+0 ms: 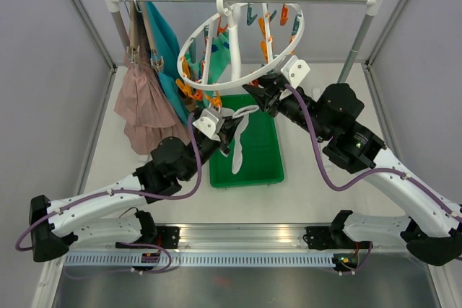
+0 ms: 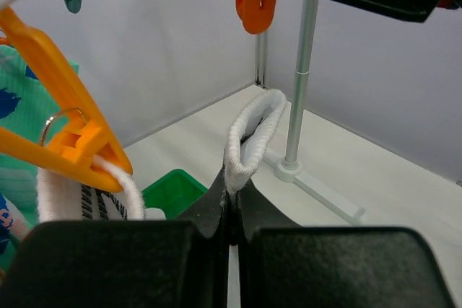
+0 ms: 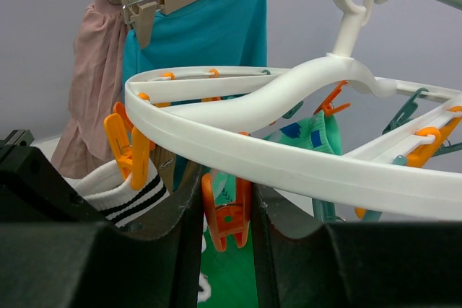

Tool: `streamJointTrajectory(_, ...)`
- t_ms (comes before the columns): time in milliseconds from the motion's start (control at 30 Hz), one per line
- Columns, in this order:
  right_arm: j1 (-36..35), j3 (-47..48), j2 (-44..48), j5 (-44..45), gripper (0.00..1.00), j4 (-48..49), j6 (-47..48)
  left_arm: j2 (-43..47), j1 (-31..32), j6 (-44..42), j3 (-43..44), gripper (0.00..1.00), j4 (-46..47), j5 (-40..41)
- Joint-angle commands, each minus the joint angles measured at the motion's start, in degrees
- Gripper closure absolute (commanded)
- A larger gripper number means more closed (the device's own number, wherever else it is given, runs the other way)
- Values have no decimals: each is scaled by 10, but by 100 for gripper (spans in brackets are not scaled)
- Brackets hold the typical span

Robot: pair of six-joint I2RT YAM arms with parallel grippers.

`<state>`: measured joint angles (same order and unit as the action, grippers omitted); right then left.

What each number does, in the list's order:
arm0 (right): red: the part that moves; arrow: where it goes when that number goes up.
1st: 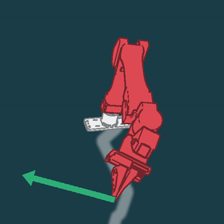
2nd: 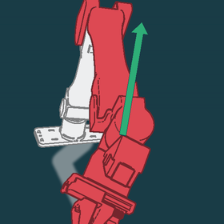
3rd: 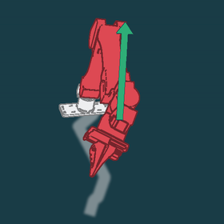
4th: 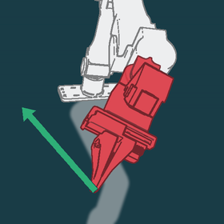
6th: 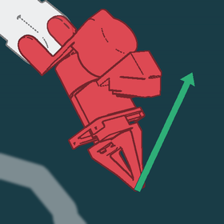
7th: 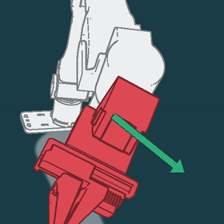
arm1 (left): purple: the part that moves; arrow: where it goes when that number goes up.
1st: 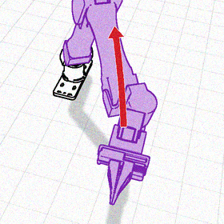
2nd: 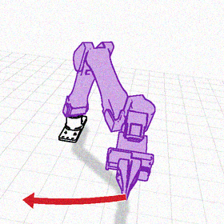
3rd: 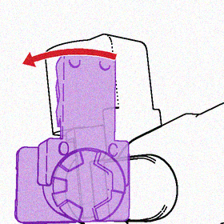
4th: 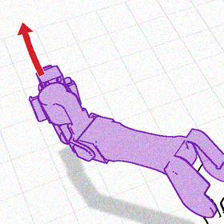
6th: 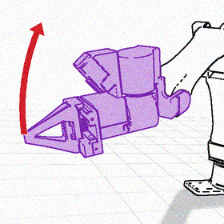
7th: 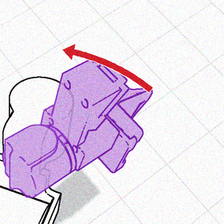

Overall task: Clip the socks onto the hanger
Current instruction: Open the clamp at the hanger, then clamp the sock onto the hanger.

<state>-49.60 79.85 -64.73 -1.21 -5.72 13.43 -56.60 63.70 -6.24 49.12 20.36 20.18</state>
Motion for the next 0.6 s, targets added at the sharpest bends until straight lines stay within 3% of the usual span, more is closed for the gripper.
streamJointTrajectory(0,2,4,1,-20,100,3,-14,-6,-2,25,26,98,46,45)
streamJointTrajectory(567,2,0,0,-33,100,-2,-15,-19,-5,25,51,98,64,37)
